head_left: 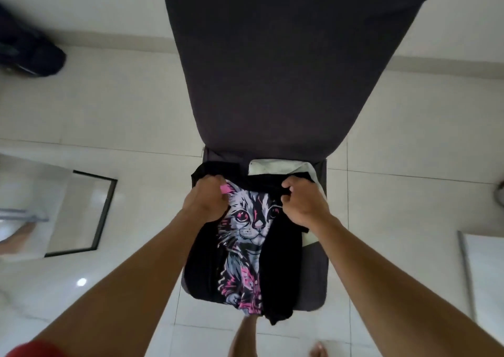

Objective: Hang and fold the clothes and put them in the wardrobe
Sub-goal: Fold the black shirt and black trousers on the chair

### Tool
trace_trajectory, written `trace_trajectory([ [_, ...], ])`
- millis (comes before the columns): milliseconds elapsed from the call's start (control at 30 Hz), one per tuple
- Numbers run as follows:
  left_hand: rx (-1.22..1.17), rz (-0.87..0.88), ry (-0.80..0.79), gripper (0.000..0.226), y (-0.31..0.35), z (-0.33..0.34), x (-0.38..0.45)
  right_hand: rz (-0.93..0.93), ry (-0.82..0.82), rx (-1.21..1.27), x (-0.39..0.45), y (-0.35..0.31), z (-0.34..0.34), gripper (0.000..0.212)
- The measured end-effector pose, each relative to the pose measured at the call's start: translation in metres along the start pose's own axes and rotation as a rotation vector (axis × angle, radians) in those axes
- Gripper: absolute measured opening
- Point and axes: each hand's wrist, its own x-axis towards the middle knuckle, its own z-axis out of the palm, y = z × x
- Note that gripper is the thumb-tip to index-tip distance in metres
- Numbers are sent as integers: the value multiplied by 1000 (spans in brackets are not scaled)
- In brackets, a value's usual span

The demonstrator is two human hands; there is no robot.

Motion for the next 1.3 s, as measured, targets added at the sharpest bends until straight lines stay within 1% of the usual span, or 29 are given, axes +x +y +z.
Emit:
trace_trajectory([
  [67,18,31,12,42,-1,7,34,29,24,-52,26,2,13,43],
  [167,67,81,6,57,-4,22,78,29,6,-135,58,9,32,49],
  [233,131,114,-42,71,-8,33,98,34,-18,-195,72,16,44,52],
  [300,217,141,-97,76,-11,42,113,32,-5,-242,82,22,54,52],
  [333,261,157,-108,74,-13,47,118,28,16,-265,86,25,59,51],
  [400,335,154,-89,60,-13,51,122,15,71,-292,90,30,64,42],
  [533,373,93,-43,37,-7,42,110,9,117,-241,82,34,57,21],
  [600,397,76,-34,31,-2,30,97,8,108,-213,69,34,45,21],
  [633,416,74,-32,31,0,23,89,6,102,-201,61,34,38,22],
  [767,478,124,-14,46,16,-14,43,-15,107,-109,16,22,0,27],
  [867,514,184,6,51,27,-44,-6,-55,108,-26,-29,13,-28,20],
  [900,514,195,-2,48,29,-50,-18,-68,102,-7,-39,13,-34,18],
  [1000,426,250,-19,31,36,-73,-89,-139,107,51,-104,9,-60,19],
  [1067,314,279,6,21,39,-84,-143,-173,137,79,-157,9,-77,23],
  [1167,163,331,108,38,44,-99,-231,-214,177,139,-242,10,-101,26],
  [1300,22,414,166,35,50,-121,-328,-285,187,192,-331,7,-127,23],
])
